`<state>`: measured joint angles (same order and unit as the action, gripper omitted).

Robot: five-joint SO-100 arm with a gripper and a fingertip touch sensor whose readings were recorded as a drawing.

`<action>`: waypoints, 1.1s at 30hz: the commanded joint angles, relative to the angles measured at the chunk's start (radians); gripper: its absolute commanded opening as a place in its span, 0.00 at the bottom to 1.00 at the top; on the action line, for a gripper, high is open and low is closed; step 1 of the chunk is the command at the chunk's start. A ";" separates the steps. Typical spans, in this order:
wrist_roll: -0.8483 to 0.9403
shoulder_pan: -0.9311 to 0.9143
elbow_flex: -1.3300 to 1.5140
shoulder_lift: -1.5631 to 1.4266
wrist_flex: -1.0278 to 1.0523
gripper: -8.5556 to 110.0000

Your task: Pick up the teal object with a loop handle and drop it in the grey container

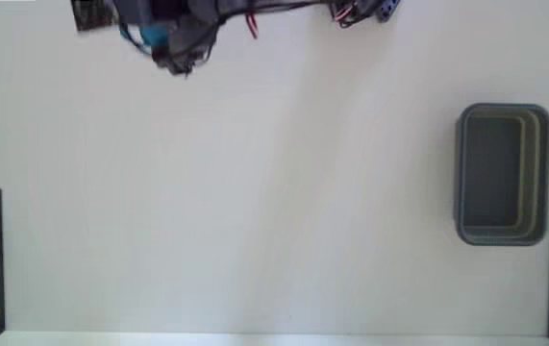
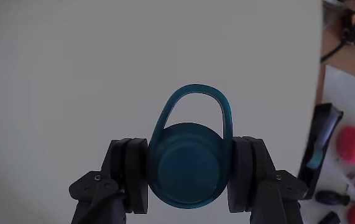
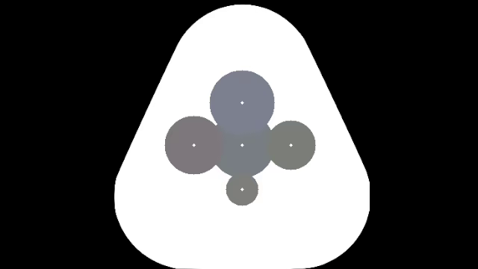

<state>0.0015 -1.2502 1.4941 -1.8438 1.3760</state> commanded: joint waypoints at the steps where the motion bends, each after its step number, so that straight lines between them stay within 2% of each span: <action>1: -0.002 0.074 -0.062 -0.025 0.010 0.63; 11: -0.002 0.337 -0.103 0.010 0.016 0.63; 33: -0.002 1.079 -0.217 0.109 0.032 0.63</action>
<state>0.0031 -0.2439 1.3330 -1.7119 1.3929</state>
